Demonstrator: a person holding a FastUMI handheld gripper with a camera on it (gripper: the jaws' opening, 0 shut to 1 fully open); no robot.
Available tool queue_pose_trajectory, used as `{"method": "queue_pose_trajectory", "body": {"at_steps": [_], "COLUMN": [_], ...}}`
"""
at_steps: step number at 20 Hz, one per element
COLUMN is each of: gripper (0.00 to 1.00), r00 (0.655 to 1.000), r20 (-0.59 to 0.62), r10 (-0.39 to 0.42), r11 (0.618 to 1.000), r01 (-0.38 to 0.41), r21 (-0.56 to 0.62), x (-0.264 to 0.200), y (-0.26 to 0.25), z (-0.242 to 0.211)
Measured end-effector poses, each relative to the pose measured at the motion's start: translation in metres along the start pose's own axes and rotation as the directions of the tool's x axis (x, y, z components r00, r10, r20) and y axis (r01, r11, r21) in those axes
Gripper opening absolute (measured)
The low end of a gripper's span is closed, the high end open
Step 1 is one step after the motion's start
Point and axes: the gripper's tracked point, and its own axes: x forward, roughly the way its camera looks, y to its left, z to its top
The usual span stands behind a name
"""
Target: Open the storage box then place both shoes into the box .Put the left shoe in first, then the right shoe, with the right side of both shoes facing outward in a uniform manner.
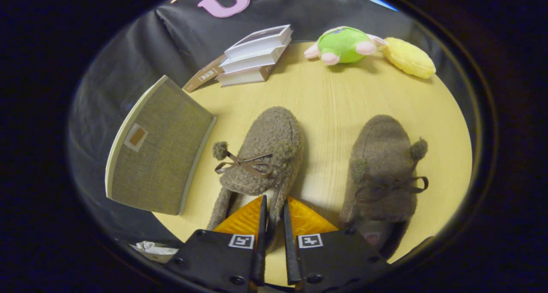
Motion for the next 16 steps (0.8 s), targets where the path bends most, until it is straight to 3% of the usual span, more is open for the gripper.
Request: {"method": "queue_pose_trajectory", "body": {"at_steps": [2,12,16], "gripper": [0.09,0.09,0.09], "r00": [1.000,0.999,0.995], "r20": [-0.009,0.014,0.028], "r10": [0.005,0.039,0.091], "r11": [0.998,0.971,0.938], "r01": [-0.004,-0.042,-0.095], "r21": [0.061,0.236,0.334], "x": [0.003,-0.021,-0.033], "y": [0.002,0.028,0.052], "z": [-0.002,0.007,0.015]}}
